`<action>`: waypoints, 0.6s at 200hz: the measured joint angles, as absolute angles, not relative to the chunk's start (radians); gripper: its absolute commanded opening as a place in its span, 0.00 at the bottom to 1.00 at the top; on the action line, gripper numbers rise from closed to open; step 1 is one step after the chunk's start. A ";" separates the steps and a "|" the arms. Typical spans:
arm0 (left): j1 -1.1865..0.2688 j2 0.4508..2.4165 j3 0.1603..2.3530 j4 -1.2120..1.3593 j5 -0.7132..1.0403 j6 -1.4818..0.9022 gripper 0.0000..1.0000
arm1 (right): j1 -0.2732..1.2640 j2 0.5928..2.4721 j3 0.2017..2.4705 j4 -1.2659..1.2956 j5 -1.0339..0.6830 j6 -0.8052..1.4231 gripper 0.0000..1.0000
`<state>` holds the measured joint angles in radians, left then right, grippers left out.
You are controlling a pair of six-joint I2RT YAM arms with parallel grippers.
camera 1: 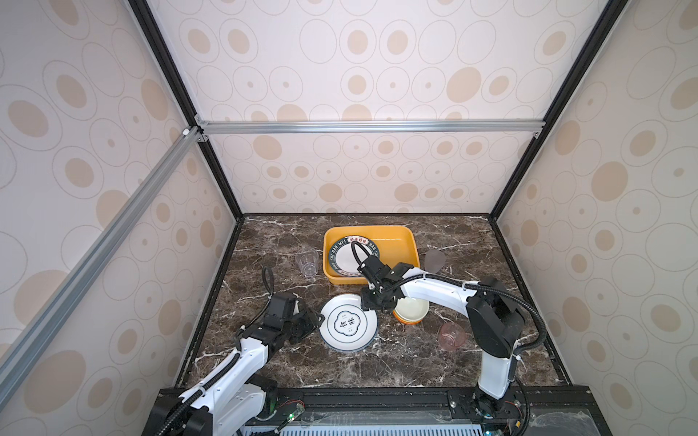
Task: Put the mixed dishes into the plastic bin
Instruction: 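Lower the open right gripper onto the rim of the cloud-motif plate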
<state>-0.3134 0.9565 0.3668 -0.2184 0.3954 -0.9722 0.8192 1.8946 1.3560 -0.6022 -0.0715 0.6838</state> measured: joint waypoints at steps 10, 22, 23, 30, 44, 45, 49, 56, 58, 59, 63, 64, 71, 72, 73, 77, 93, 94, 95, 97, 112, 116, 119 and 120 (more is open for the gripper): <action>-0.315 0.960 0.366 -0.218 0.395 -0.972 0.53 | 0.819 1.897 1.357 -0.602 -0.072 0.684 0.51; -0.315 0.960 0.366 -0.218 0.396 -0.972 0.53 | 0.819 1.898 1.358 -0.602 -0.073 0.684 0.51; -0.316 0.960 0.366 -0.218 0.396 -0.972 0.53 | 0.819 1.898 1.358 -0.602 -0.073 0.684 0.51; -0.316 0.960 0.366 -0.217 0.396 -0.972 0.53 | 0.819 1.898 1.358 -0.602 -0.074 0.684 0.51; -0.316 0.961 0.365 -0.217 0.396 -0.972 0.53 | 0.819 1.899 1.358 -0.601 -0.075 0.684 0.51; -0.316 0.961 0.365 -0.217 0.396 -0.972 0.53 | 0.819 1.899 1.358 -0.601 -0.075 0.684 0.51; -0.316 0.962 0.364 -0.216 0.396 -0.972 0.53 | 0.819 1.900 1.358 -0.602 -0.075 0.684 0.51; -0.316 0.963 0.364 -0.215 0.396 -0.973 0.53 | 0.819 1.900 1.359 -0.601 -0.076 0.684 0.51; -0.316 0.964 0.364 -0.215 0.397 -0.972 0.53 | 0.819 1.901 1.359 -0.601 -0.077 0.684 0.51; -0.316 0.965 0.364 -0.215 0.396 -0.972 0.53 | 0.819 1.901 1.359 -0.601 -0.077 0.684 0.51; -0.316 0.966 0.364 -0.214 0.397 -0.972 0.53 | 0.819 1.901 1.359 -0.601 -0.077 0.684 0.50; -0.316 0.966 0.364 -0.213 0.397 -0.972 0.53 | 0.819 1.901 1.359 -0.601 -0.077 0.684 0.50; -0.316 0.967 0.364 -0.212 0.397 -0.972 0.53 | 0.819 1.902 1.359 -0.601 -0.077 0.684 0.50; -0.316 0.967 0.364 -0.211 0.397 -0.973 0.53 | 0.819 1.902 1.359 -0.601 -0.077 0.684 0.50; -0.316 0.967 0.363 -0.211 0.397 -0.972 0.53 | 0.819 1.902 1.359 -0.601 -0.077 0.684 0.50; -0.316 0.968 0.363 -0.209 0.397 -0.972 0.53 | 0.819 1.902 1.359 -0.601 -0.077 0.684 0.49; -0.317 0.971 0.363 -0.203 0.397 -0.973 0.53 | 0.819 1.902 1.359 -0.599 -0.077 0.684 0.48; -0.317 0.971 0.363 -0.202 0.397 -0.973 0.53 | 0.819 1.902 1.359 -0.599 -0.077 0.684 0.48; -0.317 0.971 0.363 -0.202 0.397 -0.973 0.53 | 0.819 1.902 1.359 -0.599 -0.077 0.684 0.48; -0.317 0.972 0.363 -0.202 0.397 -0.973 0.53 | 0.819 1.902 1.359 -0.599 -0.077 0.684 0.48; -0.318 0.973 0.361 -0.196 0.397 -0.973 0.53 | 0.819 1.902 1.359 -0.599 -0.078 0.684 0.46; -0.318 0.973 0.360 -0.195 0.397 -0.973 0.53 | 0.819 1.902 1.359 -0.599 -0.078 0.684 0.45; -0.318 0.973 0.358 -0.195 0.397 -0.973 0.53 | 0.819 1.902 1.359 -0.598 -0.078 0.684 0.45; -0.318 0.973 0.358 -0.194 0.398 -0.973 0.53 | 0.819 1.902 1.359 -0.599 -0.078 0.683 0.45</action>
